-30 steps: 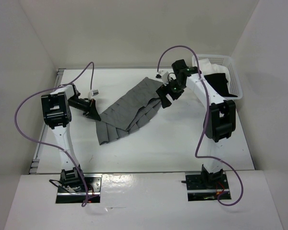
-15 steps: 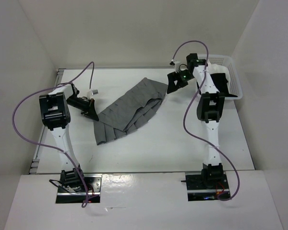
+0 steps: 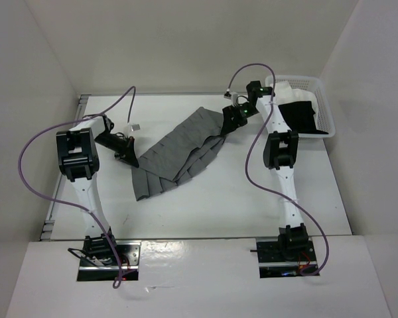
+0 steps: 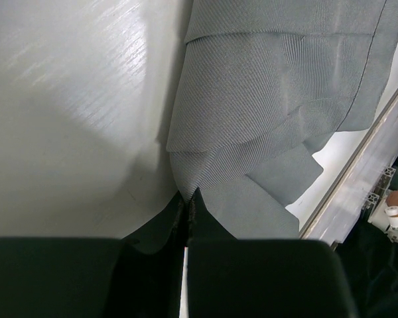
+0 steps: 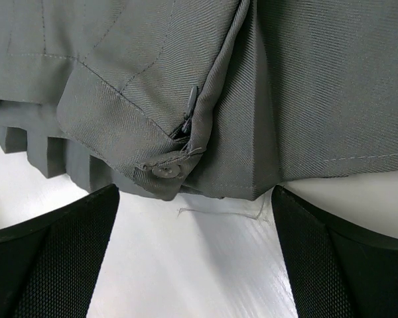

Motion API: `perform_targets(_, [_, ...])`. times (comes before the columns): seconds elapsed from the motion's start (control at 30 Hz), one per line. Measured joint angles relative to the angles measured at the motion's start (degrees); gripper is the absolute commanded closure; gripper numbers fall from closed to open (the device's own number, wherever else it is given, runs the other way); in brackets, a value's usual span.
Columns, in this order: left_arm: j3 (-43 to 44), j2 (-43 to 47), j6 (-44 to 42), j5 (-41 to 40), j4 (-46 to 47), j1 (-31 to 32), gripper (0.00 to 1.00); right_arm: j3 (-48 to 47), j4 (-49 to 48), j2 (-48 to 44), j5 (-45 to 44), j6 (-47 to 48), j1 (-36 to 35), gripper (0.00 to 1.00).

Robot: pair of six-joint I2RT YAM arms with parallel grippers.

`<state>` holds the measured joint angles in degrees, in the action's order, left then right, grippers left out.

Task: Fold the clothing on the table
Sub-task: Fold the skirt

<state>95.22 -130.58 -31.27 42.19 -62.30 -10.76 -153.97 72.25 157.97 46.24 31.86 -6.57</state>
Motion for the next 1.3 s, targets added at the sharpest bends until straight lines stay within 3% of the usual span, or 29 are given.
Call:
perform_targets(0.53, [-1.79,1.2,1.62,-0.46,1.88,0.48,1.0,-5.16,0.44,4.2,7.39,-0.72,2.01,0.0])
perform_targets(0.9, [-1.46,1.2,2.67,-1.86,1.25,2.49,1.0,-8.85,0.15,7.37,12.92,-2.29,-1.09,0.01])
perform_targets(1.0, [-1.44,1.2,3.04,-1.97,1.25,2.51,1.0,-9.01,-0.15,7.39,12.48,-2.91,-2.82,0.2])
perform_targets(1.03, [-1.42,1.2,3.06,-2.03,1.25,2.51,1.0,-9.01,-0.24,7.48,12.17,-3.26,-3.34,0.4])
perform_targets(1.13, [-1.18,1.2,3.08,-2.38,1.05,2.64,1.0,-9.01,-0.48,8.17,10.86,-3.87,-4.11,0.66])
perform_targets(1.2, [-1.07,1.2,3.06,-2.69,1.01,2.73,1.0,-8.94,-0.48,8.72,9.73,-4.42,-4.44,0.62])
perform_targets(1.27, [-0.98,1.2,3.08,-2.89,0.94,2.73,1.0,-8.94,-0.37,8.9,10.1,-5.14,-4.44,0.48])
perform_targets(1.3, [-0.98,1.2,3.08,-2.91,0.94,2.73,1.0,-8.96,-0.37,8.87,9.99,-5.57,-4.44,0.48])
